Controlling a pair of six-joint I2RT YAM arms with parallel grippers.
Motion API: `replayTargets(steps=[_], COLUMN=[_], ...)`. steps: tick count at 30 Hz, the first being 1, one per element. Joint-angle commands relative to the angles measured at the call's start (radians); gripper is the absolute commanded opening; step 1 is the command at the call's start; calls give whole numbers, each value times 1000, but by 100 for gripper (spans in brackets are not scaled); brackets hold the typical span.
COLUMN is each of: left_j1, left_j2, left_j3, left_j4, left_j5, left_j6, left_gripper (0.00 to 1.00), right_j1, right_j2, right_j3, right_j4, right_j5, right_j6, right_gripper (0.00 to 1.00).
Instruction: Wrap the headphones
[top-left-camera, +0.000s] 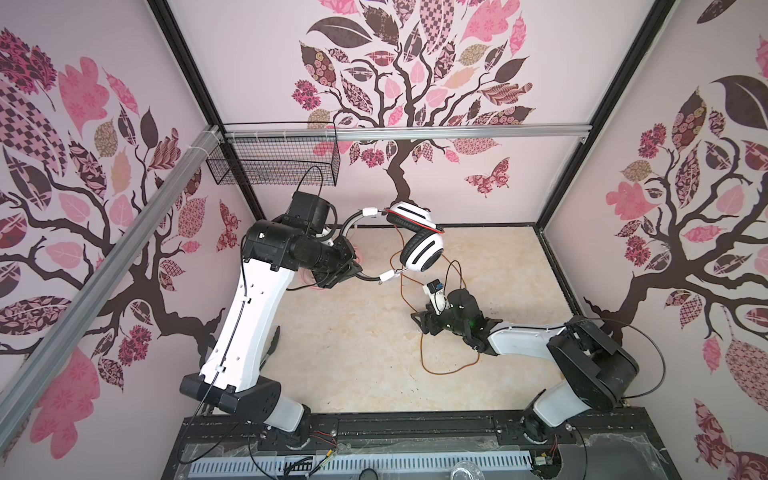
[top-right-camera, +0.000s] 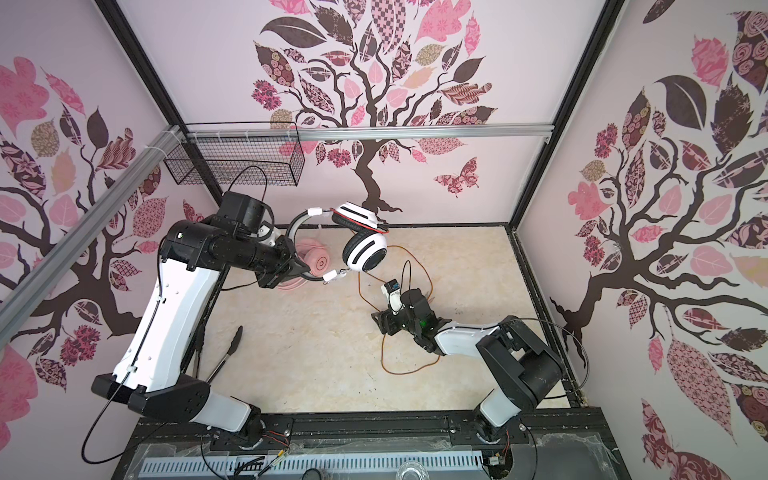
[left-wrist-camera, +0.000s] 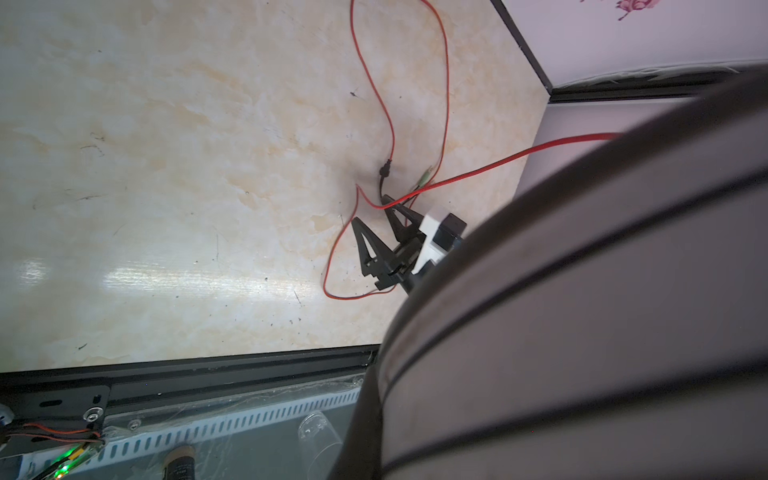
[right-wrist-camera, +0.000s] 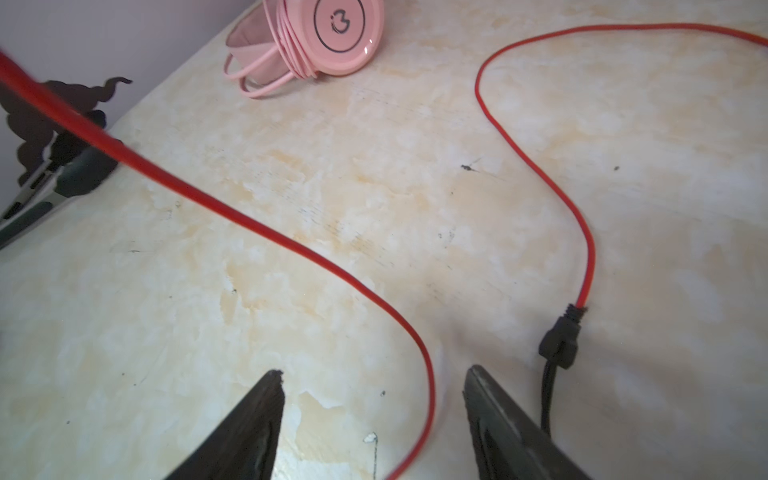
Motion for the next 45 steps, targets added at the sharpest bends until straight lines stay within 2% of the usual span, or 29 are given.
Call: replayTargets(steps=[1,6,13,16,23,33,35,38,42,45], left_j1=[1,1,1,1,1,1,1,1,1,3], left_j2=[-11,-29,-45,-47,-57,-55,-53,-51,-37,-33], left_j3=[38,20,12,12,-2,-4,-3,-3,-23,-66], left_j4=[40,50,61,59,53,61,64,68,84,120], left_j5=[69,77,80,82,79,87,88,77,26,-74], left_j6=[-14,-9,-5,-3,5,1,0,1,12,15], left_gripper=[0,0,0,0,0,0,0,0,0,0], right_j1=[-2,0,1,2,2,2,1,2,7,52], right_j2=[34,55,129,166,209,233,236,221,154,45], right_j3=[43,61,100,126,199,218,223,189,52,-19], right_j4=[-50,23,219,272,268,316,314,339,423,269], right_j5=[45,-32,-296,-297,-284,-379,-401,-412,-386,-282], right_j6=[-34,-28,57,78,43,18,23,53,174,164], right_gripper=[72,72,71,71,69,61,56,28,21,10])
